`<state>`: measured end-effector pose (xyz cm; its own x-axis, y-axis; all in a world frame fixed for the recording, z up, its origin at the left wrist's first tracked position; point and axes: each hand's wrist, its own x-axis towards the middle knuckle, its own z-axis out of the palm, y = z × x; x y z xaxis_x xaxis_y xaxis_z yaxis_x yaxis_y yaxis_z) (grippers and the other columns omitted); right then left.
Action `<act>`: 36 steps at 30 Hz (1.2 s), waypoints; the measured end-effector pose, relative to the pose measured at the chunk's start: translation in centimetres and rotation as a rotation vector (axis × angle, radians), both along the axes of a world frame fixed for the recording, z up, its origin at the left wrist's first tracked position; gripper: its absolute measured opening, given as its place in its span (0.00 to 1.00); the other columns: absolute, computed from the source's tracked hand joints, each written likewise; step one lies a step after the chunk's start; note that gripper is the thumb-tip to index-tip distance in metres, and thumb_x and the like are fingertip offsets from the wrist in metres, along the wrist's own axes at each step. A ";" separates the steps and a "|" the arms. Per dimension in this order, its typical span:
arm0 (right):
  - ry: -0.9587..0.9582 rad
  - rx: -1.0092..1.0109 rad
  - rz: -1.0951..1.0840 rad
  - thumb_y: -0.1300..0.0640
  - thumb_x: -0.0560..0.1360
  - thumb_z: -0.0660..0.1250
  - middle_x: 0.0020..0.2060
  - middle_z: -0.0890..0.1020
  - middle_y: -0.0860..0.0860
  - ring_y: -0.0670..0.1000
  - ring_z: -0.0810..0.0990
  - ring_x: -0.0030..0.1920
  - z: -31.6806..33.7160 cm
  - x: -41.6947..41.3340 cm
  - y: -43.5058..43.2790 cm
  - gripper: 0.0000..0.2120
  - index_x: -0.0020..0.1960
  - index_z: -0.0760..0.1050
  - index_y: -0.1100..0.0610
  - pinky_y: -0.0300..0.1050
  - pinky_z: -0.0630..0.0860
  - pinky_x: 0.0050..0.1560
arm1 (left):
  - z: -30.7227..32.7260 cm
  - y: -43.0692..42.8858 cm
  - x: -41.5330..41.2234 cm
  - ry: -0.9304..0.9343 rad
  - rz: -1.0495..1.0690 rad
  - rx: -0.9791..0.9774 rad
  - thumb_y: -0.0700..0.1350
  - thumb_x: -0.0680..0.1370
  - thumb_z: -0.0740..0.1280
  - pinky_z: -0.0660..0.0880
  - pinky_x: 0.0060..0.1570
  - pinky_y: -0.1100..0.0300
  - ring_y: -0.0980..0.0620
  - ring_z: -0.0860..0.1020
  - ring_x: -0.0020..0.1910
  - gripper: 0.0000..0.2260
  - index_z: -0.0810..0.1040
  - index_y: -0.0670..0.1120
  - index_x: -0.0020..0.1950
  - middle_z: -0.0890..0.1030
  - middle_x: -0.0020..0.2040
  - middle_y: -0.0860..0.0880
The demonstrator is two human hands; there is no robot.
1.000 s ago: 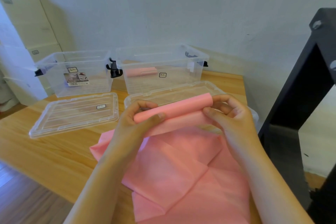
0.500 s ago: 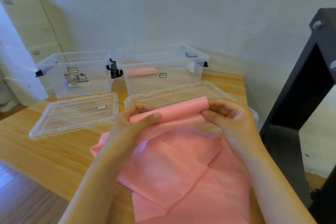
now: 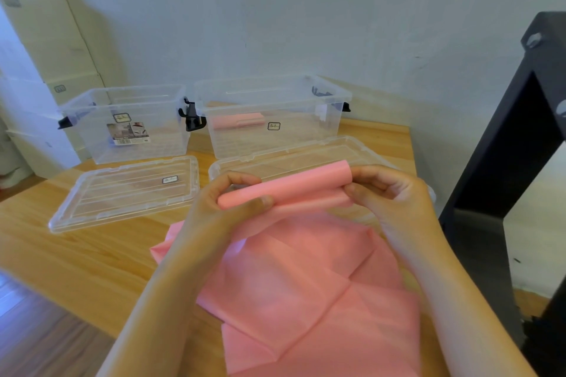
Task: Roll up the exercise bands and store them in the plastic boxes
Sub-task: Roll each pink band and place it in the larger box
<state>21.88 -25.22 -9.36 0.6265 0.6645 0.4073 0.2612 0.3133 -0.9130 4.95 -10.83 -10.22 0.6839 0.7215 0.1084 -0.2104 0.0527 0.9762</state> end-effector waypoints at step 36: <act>0.216 -0.145 0.221 0.65 0.66 0.73 0.40 0.84 0.50 0.50 0.82 0.45 -0.6 -0.2 0.3 0.12 0.49 0.79 0.61 0.40 0.81 0.44 | 0.1 -0.5 0.5 -0.035 -0.008 0.108 0.38 0.62 0.77 0.81 0.48 0.58 0.49 0.83 0.50 0.15 0.79 0.43 0.46 0.85 0.50 0.45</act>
<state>21.67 -24.93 -9.92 0.5222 0.8353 0.1720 -0.0033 0.2036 -0.9790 5.49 -11.36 -10.16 0.6843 0.6985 0.2092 -0.2441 -0.0508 0.9684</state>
